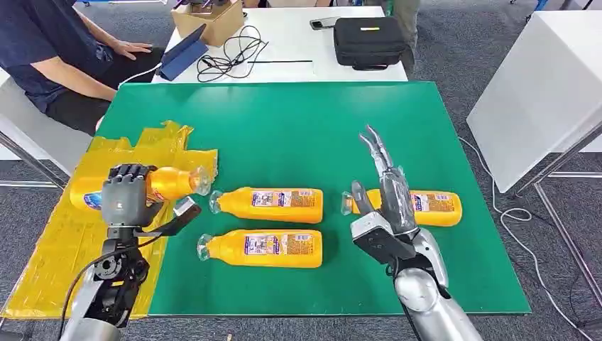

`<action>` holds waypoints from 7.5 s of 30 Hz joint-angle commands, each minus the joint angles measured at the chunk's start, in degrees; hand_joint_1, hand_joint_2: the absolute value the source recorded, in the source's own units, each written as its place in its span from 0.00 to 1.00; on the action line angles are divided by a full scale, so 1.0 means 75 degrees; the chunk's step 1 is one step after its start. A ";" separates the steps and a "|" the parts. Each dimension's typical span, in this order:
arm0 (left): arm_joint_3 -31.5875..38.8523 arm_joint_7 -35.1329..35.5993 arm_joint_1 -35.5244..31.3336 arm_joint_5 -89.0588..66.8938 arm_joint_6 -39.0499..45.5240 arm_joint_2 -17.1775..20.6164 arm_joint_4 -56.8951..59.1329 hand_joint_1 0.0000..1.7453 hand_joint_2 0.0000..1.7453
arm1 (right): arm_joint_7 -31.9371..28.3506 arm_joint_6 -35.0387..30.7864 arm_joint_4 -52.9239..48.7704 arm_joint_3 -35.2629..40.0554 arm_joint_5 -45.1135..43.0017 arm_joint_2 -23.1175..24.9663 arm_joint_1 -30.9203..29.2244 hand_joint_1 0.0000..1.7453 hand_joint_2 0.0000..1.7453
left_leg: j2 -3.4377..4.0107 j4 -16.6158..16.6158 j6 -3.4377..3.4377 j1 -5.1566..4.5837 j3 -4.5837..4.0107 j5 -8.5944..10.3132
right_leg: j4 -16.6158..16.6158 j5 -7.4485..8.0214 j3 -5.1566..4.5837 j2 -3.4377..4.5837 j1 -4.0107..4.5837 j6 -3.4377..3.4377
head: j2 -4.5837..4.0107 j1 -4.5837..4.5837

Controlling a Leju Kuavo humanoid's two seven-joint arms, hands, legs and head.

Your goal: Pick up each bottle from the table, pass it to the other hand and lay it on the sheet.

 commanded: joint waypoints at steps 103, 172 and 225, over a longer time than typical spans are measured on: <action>0.0676 -0.2836 0.0216 0.8494 -0.1137 0.0600 -0.1092 0.00 0.00 | 0.0462 0.0703 0.0267 0.0319 0.1512 0.0230 0.0877 0.00 0.00 | -0.0013 0.0000 -0.0002 0.0013 0.0001 -0.0007 | -0.0002 -0.0009 0.0016 -0.0021 0.0016 0.0009 | 0.0000 0.0003; -0.0559 -0.2096 -0.0699 1.3130 -0.3544 0.0210 -0.2358 0.00 0.00 | 0.3859 0.1793 0.5403 0.4158 0.3286 0.2291 -0.2569 0.00 1.00 | -0.0038 -0.0001 -0.0021 0.0032 0.0006 0.0020 | 0.0005 -0.0011 0.0025 -0.0049 0.0030 0.0011 | 0.0000 0.0006; 0.0168 -0.1871 -0.0619 1.3046 -0.3900 0.0060 -0.2205 0.00 0.00 | 0.5389 0.1522 0.5822 0.2769 0.6143 0.1136 -0.0265 1.00 1.00 | -0.0021 -0.0031 -0.0022 0.0028 0.0055 0.0023 | -0.0033 0.0004 0.0076 -0.0031 0.0027 0.0018 | 0.0000 0.0003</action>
